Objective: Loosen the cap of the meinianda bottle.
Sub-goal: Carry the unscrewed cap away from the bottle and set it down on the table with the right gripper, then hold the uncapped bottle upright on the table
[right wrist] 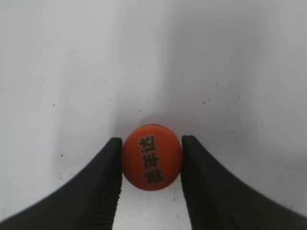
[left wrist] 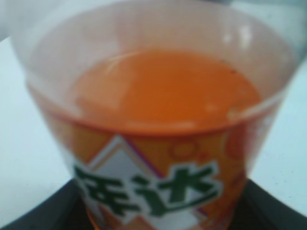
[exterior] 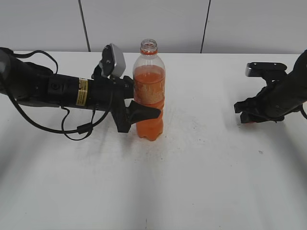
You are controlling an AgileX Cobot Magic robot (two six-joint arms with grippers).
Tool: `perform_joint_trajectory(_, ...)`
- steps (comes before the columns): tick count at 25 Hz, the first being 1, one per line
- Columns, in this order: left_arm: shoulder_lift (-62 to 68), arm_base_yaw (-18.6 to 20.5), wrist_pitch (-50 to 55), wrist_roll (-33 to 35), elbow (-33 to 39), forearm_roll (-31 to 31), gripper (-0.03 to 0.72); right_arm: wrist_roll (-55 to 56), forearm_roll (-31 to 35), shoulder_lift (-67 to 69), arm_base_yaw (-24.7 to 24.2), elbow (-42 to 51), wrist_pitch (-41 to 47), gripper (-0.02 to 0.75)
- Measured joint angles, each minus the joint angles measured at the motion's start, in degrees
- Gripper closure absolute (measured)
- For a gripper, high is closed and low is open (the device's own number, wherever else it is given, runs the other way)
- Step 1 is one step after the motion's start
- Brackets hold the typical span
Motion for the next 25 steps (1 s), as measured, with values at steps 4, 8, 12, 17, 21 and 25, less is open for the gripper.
perform_joint_trajectory(4, 0.0, 0.0, 0.0, 0.0, 0.0, 0.0, 0.263, 0.0, -0.07, 0.0, 0.0, 0.0, 0.0, 0.261)
perform_joint_trajectory(8, 0.0, 0.0, 0.0, 0.0, 0.0, 0.0, 0.263, 0.0, -0.02, 0.0, 0.0, 0.0, 0.06, 0.182)
perform_joint_trajectory(12, 0.0, 0.0, 0.11, 0.0, 0.0, 0.0, 0.263, 0.0, 0.04, -1.47, 0.0, 0.0, 0.29, 0.17)
perform_joint_trajectory(17, 0.0, -0.06, 1.3, -0.05, 0.0, 0.01, 0.202, 0.0, 0.1, -5.13, 0.0, 0.0, 0.36, 0.17)
perform_joint_trajectory(21, 0.11, -0.01, 3.81, -0.05, 0.0, 0.2, 0.067, 0.0, 0.1, -6.57, 0.0, 0.0, 0.38, 0.169)
perform_joint_trajectory(25, 0.11, 0.34, 3.87, -0.05, 0.0, 0.36, 0.076, 0.0, 0.1, -7.97, 0.24, 0.0, 0.49, 0.169)
